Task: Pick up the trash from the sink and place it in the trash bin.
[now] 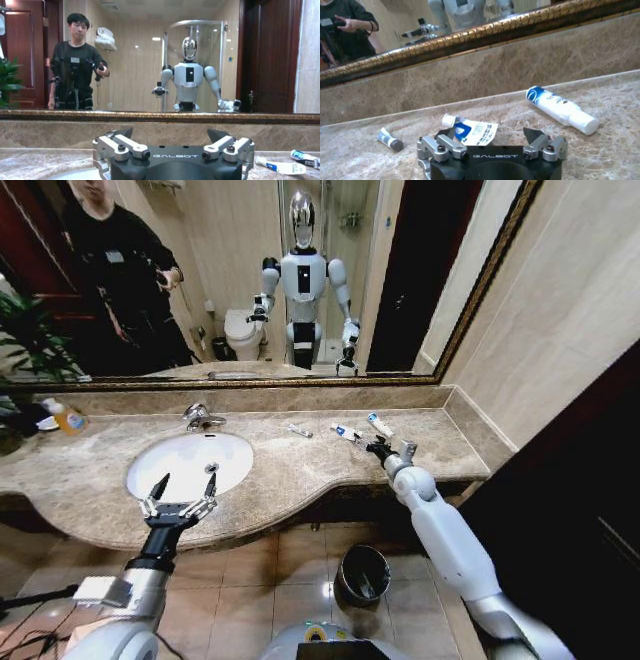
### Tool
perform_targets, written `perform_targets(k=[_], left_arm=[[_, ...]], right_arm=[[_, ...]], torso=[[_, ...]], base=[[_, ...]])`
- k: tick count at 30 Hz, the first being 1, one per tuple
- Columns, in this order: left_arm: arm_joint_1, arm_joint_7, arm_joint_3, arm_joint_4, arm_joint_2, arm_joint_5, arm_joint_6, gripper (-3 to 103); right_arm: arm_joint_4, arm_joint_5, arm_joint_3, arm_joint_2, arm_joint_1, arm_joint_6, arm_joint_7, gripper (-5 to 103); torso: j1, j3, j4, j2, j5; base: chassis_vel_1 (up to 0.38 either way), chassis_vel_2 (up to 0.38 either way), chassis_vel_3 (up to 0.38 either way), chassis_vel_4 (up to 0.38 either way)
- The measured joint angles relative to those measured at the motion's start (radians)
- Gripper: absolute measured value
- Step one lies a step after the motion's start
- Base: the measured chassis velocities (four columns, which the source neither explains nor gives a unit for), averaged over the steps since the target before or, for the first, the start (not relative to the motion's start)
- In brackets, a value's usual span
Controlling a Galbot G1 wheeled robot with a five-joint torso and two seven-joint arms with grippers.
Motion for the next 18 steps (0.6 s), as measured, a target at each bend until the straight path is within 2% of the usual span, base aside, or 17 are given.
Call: perform_targets(k=[4,7,9,11,12,15,16,18], left_arm=[[0.0,0.0,0.0,0.0,0.0,0.0,0.0,100],[0.0,0.0,0.0,0.0,0.0,0.0,0.0,100],[0.0,0.0,0.0,0.0,0.0,0.0,0.0,100],[0.0,0.0,0.0,0.0,0.0,0.0,0.0,100],[0.0,0.0,0.0,0.0,0.0,0.0,0.0,100],[0.0,0.0,0.0,0.0,0.0,0.0,0.0,100],[0.0,0.0,0.0,0.0,0.0,0.0,0.0,100],[0.0,0.0,0.0,0.0,0.0,0.0,0.0,100]], right_arm=[[-0.026,0.004,-0.003,0.006,0.016,0.01,-0.007,86],[-0.04,0.009,-0.005,0.009,0.02,0.02,-0.022,74],[-0.043,0.009,-0.006,0.01,0.021,0.021,-0.024,74],[-0.049,0.009,-0.009,0.014,0.023,0.022,-0.026,63],[-0.049,0.009,-0.009,0.014,0.023,0.022,-0.026,63],[-0.061,0.005,-0.017,0.026,0.03,0.025,-0.027,47],[-0.061,0.005,-0.017,0.026,0.03,0.025,-0.027,47],[-0.066,0.002,-0.02,0.032,0.035,0.026,-0.027,36]], torso=[[0.0,0.0,0.0,0.0,0.0],[0.0,0.0,0.0,0.0,0.0],[0.0,0.0,0.0,0.0,0.0],[0.0,0.0,0.0,0.0,0.0],[0.0,0.0,0.0,0.0,0.0],[0.0,0.0,0.0,0.0,0.0],[0.0,0.0,0.0,0.0,0.0],[0.0,0.0,0.0,0.0,0.0]], base=[[0.0,0.0,0.0,0.0],[0.0,0.0,0.0,0.0],[0.0,0.0,0.0,0.0],[0.0,0.0,0.0,0.0],[0.0,0.0,0.0,0.0],[0.0,0.0,0.0,0.0],[0.0,0.0,0.0,0.0],[0.0,0.0,0.0,0.0]])
